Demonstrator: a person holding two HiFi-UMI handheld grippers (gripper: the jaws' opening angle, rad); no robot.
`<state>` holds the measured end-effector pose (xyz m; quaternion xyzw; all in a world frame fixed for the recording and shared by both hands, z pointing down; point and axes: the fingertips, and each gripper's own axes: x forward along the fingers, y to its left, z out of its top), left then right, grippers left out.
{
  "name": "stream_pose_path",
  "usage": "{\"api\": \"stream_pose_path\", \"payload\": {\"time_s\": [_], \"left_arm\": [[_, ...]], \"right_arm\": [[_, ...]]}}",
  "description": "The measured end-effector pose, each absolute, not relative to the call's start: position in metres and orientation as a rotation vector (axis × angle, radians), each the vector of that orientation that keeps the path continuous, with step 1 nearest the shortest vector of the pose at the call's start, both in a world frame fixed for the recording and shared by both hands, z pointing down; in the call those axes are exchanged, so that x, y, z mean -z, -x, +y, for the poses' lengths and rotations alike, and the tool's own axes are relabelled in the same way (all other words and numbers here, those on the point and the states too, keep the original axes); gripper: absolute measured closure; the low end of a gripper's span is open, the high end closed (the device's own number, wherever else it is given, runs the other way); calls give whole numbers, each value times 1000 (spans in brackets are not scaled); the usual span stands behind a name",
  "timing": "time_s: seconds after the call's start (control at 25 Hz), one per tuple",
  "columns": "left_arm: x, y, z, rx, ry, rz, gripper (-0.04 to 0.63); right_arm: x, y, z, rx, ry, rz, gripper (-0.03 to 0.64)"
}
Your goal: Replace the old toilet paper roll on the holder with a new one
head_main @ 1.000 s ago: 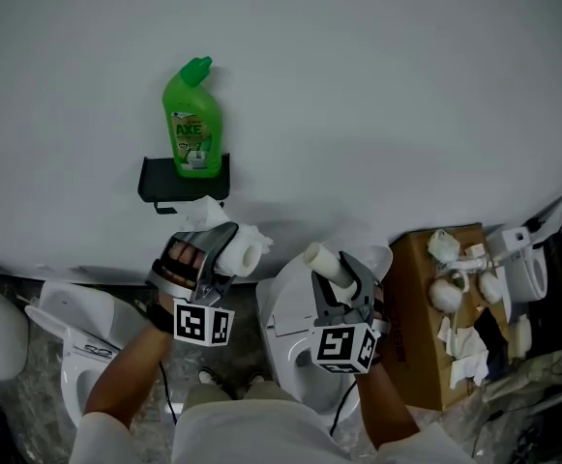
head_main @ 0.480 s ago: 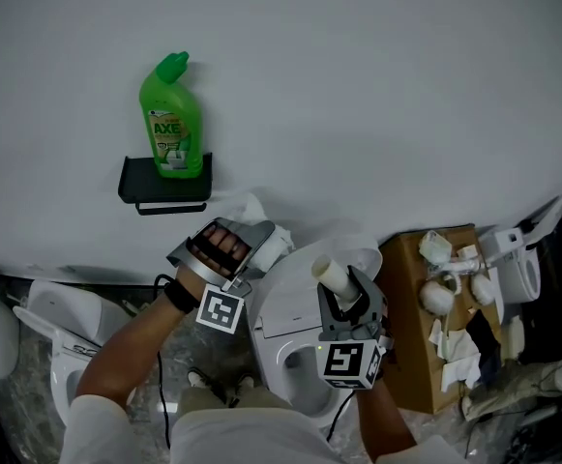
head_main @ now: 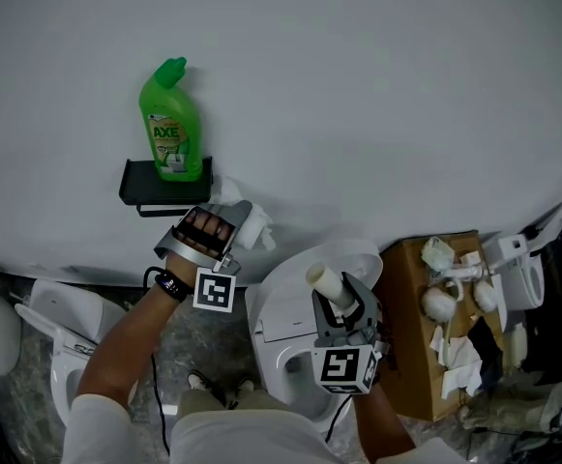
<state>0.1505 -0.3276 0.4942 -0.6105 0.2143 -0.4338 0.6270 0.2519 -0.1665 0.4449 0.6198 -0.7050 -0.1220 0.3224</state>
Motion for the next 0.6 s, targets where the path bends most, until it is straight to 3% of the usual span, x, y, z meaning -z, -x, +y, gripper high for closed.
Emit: {"api": "stream_pose_path", "payload": {"time_s": [0.6], "left_arm": [[-499, -113, -348, 1059, 1437, 612, 253]], "right_arm": [[-449, -244, -161, 322, -1593, -1868, 405]]}}
